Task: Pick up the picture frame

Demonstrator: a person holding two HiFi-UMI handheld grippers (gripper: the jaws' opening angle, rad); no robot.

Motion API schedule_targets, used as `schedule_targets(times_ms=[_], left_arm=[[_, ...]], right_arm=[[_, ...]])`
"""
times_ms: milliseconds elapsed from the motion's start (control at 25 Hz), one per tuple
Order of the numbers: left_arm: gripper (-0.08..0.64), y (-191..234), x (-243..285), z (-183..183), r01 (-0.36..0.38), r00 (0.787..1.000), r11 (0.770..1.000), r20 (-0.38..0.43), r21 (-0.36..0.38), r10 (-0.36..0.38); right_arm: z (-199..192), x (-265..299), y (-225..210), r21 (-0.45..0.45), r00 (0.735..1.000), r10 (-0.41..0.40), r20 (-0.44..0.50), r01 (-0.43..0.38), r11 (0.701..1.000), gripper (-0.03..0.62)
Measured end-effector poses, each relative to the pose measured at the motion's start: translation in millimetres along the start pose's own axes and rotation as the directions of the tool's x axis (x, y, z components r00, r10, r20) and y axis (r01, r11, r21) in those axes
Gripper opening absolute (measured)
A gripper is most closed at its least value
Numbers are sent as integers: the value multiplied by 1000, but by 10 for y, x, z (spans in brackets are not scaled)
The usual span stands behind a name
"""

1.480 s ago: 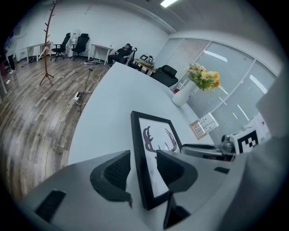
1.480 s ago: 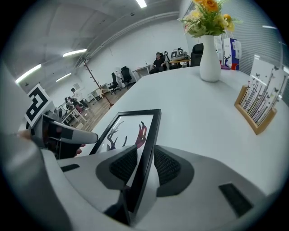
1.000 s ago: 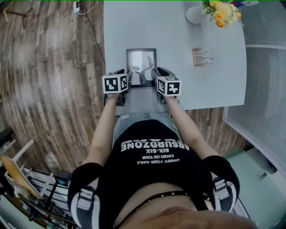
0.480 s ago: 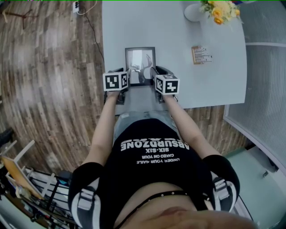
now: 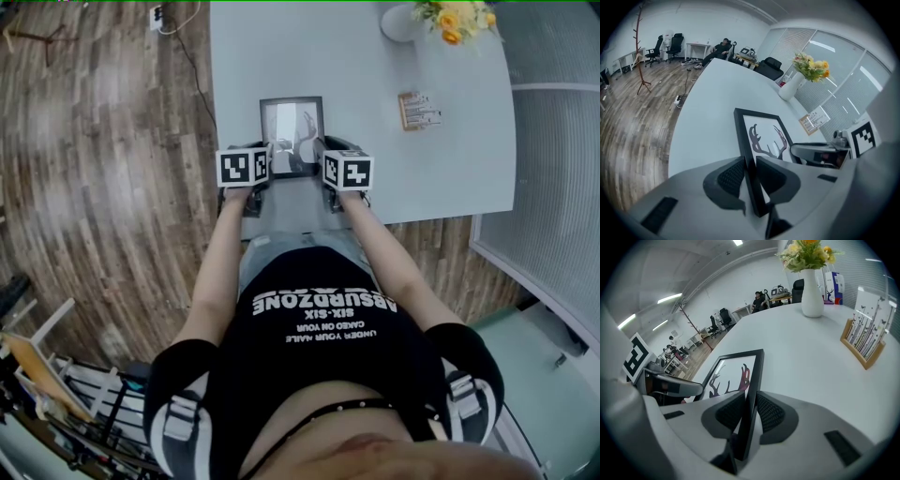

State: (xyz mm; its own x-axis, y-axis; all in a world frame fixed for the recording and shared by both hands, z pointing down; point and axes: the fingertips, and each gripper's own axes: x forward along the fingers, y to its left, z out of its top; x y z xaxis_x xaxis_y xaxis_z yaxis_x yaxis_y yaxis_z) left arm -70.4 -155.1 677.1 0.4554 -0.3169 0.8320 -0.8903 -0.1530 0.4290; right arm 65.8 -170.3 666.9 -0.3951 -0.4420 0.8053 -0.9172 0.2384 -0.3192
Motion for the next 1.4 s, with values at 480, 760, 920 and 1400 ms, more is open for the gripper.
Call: schedule_targets(times_ms=[480,760,920,1400], left_arm=[[89,-19,-77,-29,0,1000,999,-11,-35,-1],[89,-98,-267,90,37,999,998,25,-42,-36],[89,-167,-415,184,47,997,998,56,-36,-45],[87,-458,-865,416,145,981,989,133,-9,-142]], right_arm=[[47,-93,53,2,1000,-2,-15,2,1000,92],[161,-229,107,9,1000,20,-1,-20,1000,92],[262,-340,155,19,999,39,18,-39,999,92],[542,-797,255,40,992,95,83,-99,994,92]])
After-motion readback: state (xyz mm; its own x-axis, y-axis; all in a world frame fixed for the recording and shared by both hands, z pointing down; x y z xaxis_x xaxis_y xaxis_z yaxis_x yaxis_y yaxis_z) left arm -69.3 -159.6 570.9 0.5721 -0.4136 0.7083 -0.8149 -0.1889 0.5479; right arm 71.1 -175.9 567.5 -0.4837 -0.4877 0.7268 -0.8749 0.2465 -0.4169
